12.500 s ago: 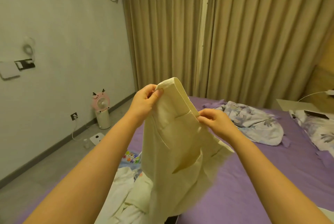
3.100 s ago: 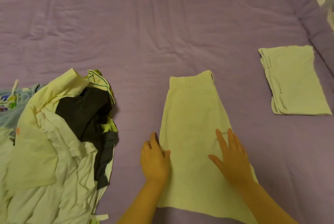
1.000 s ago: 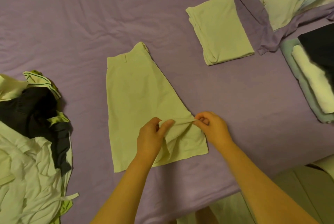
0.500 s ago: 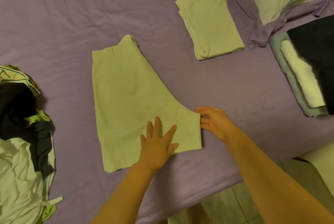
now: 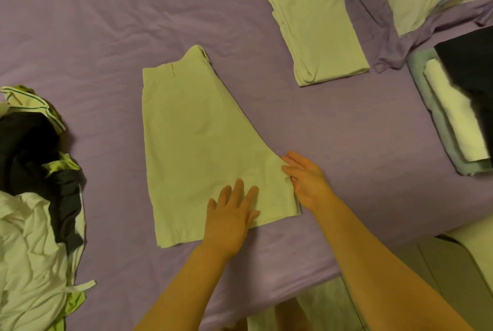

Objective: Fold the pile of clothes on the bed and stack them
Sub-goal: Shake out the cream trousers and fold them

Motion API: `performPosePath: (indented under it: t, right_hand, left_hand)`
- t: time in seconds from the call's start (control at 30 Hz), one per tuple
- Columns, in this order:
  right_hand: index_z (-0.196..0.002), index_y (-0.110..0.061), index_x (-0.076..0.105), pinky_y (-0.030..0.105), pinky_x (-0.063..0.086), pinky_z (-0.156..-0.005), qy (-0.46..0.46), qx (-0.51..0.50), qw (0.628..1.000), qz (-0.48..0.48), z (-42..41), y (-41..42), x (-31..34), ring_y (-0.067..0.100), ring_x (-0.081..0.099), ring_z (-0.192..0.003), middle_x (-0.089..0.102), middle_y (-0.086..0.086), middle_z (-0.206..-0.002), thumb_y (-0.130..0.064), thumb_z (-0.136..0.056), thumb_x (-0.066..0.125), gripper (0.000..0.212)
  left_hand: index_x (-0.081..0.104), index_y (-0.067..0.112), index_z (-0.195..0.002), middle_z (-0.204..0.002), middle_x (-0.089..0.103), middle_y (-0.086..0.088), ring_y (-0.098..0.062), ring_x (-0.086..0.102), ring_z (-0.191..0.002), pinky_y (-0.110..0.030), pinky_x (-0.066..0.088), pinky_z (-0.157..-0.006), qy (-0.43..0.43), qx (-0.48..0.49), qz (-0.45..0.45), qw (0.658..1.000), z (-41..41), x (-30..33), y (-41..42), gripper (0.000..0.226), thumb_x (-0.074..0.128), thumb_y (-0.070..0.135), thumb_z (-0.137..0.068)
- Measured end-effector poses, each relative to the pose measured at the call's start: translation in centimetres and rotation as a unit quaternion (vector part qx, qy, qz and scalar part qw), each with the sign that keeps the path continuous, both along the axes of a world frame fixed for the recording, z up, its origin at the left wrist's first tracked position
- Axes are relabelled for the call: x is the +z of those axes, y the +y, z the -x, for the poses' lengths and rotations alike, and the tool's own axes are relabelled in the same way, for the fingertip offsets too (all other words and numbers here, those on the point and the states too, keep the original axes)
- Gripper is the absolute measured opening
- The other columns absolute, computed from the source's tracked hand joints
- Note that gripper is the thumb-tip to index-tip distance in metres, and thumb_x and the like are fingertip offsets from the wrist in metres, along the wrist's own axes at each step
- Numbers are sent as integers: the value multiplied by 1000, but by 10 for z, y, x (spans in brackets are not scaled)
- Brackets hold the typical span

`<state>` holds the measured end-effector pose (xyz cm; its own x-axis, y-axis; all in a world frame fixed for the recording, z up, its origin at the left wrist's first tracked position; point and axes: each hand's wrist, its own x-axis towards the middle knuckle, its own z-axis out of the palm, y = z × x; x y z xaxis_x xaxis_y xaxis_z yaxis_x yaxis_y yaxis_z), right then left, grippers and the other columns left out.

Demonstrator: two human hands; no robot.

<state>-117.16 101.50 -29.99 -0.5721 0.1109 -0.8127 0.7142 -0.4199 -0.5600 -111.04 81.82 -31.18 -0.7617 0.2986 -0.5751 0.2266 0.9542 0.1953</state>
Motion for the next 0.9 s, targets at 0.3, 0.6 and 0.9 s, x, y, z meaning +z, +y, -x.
performPosePath:
  t: [0.3, 0.6, 0.9]
  right_hand:
    - [-141, -8, 36, 38, 44, -98, 24, 256, 924, -282, -10, 10, -3, 26, 49, -119, 44, 14, -138, -7, -82, 72, 69]
    - [-121, 1, 45, 25, 37, -63, 39, 262, 876, -404, -39, -23, 0, 24, 52, -87, 58, 16, -114, -20, -98, 50, 32]
    - [-138, -6, 35, 46, 43, -93, 9, 319, 811, -490, -40, -16, 14, 35, 50, -118, 49, 18, -133, -23, -88, 66, 61]
  left_hand:
    - [27, 33, -147, -158, 16, 1, -30, 35, -126, -40, 35, -92, 75, 131, 63, 986, -5, 4, -26, 56, 47, 24, -96]
    - [34, 9, -141, -144, 33, -23, -41, 38, -125, -52, 38, -95, 87, 619, -57, 779, -8, 18, -63, 70, 69, 29, -84]
    - [42, 9, -130, -120, 55, -16, -34, 53, -103, -41, 42, -77, 11, 616, -47, 786, -21, 29, -85, 61, 72, 28, -80]
